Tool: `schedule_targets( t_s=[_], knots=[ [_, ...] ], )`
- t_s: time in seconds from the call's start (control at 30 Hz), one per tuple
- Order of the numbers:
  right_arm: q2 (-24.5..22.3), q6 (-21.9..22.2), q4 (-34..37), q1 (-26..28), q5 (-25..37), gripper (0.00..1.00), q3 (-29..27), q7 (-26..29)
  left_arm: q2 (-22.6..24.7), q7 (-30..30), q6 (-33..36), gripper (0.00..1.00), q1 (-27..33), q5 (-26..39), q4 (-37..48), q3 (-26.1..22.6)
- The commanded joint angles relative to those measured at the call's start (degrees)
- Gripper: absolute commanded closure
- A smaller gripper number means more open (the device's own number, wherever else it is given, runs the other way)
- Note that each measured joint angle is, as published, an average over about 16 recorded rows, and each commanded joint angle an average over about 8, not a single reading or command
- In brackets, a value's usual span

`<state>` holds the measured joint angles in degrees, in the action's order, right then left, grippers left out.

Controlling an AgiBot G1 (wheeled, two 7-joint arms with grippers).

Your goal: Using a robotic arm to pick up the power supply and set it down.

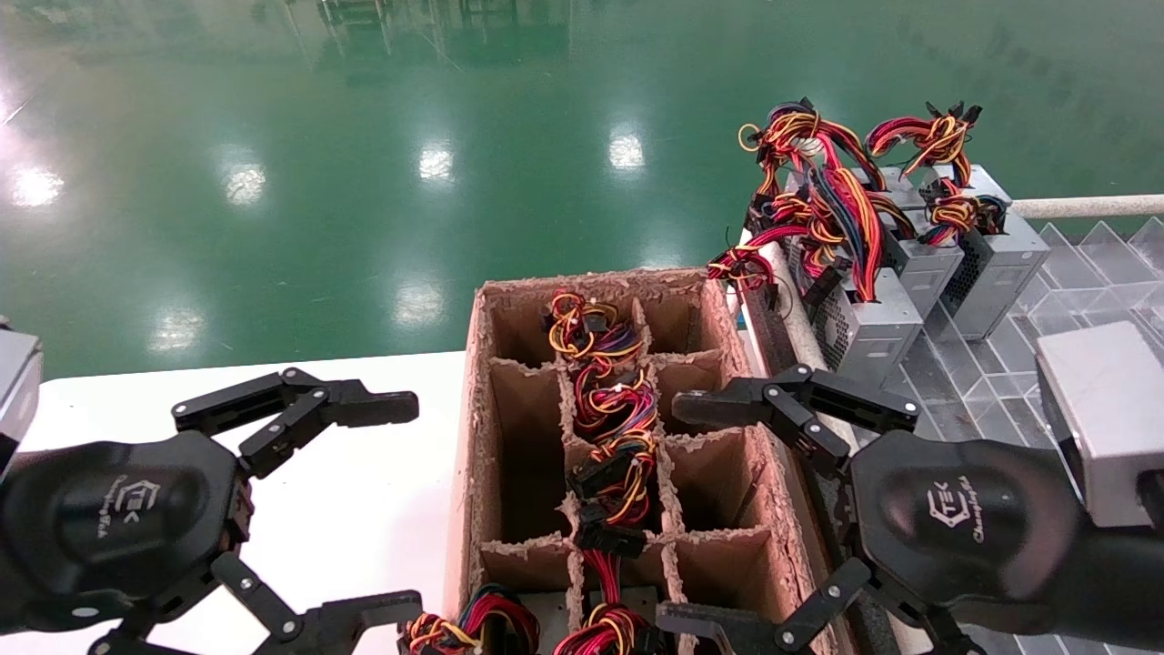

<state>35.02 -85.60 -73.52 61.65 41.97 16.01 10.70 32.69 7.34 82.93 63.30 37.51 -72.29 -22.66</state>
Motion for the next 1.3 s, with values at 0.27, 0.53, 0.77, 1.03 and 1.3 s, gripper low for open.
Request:
schedule_targets(
  t_s=[0.27,0.53,0.77,1.03,1.3],
  knots=[
    [0.00,0.00,0.00,0.00,0.00,0.00,0.00,0.00,0.00,0.00,0.00,0.00,0.00,0.00,0.00,0.00],
    [0.00,0.00,0.00,0.00,0.00,0.00,0.00,0.00,0.00,0.00,0.00,0.00,0.00,0.00,0.00,0.00],
    [0.00,0.00,0.00,0.00,0.00,0.00,0.00,0.00,0.00,0.00,0.00,0.51,0.00,0.00,0.00,0.00],
    [-0.01,-0.01,-0.01,-0.01,0.00,0.00,0.00,0.00,0.00,0.00,0.00,1.00,0.00,0.00,0.00,0.00],
    [-1.47,2.46,-0.53,0.79,4.22,0.00,0.02,-1.32,0.00,0.00,0.00,1.00,0.00,0.00,0.01,0.00]
  ],
)
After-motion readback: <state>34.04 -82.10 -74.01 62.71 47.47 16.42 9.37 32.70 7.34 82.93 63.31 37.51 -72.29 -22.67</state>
